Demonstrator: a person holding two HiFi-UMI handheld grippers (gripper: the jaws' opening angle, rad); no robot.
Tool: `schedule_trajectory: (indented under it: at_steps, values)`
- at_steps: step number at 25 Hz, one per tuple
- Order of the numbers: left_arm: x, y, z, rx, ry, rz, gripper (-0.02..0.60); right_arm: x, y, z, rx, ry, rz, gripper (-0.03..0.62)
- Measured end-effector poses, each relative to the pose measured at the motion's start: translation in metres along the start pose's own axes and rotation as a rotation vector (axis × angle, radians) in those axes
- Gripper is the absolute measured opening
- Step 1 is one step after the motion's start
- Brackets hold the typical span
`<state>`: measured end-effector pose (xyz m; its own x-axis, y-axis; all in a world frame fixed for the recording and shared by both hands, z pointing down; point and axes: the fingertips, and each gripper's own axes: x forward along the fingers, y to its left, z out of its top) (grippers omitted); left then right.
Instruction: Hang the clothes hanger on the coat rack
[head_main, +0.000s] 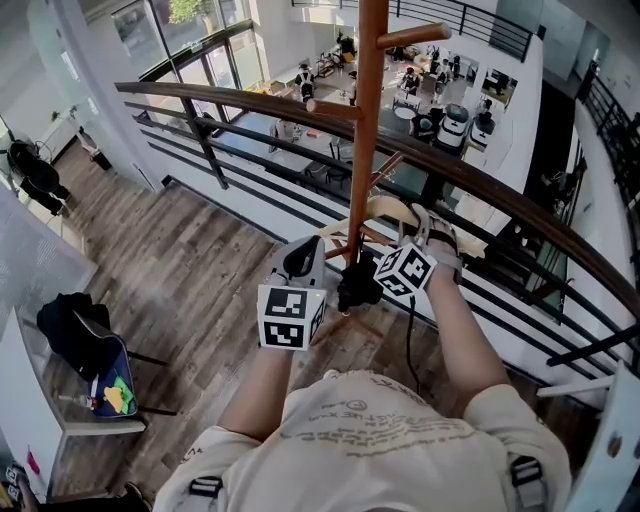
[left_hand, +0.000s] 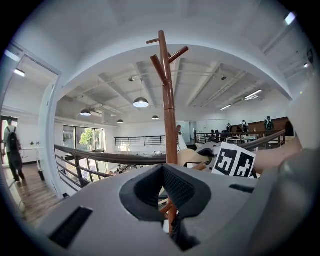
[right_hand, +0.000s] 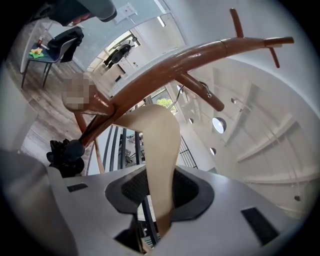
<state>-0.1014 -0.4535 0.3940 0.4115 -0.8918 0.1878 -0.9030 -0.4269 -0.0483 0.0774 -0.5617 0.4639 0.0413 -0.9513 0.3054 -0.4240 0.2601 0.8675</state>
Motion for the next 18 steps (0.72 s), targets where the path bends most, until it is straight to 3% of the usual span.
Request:
schedule_trajectory:
  at_steps: [9, 18]
  values:
    - [-0.001, -0.001, -0.004, 0.002, 0.015, 0.002, 0.003, -0.002, 0.011, 0.005, 0.029, -0.014, 0.049, 0.118]
    - [-0.001, -0.016, -0.003, 0.007, 0.014, -0.003, 0.003, -0.019, 0.015, 0.007, 0.113, -0.100, 0.165, 0.213]
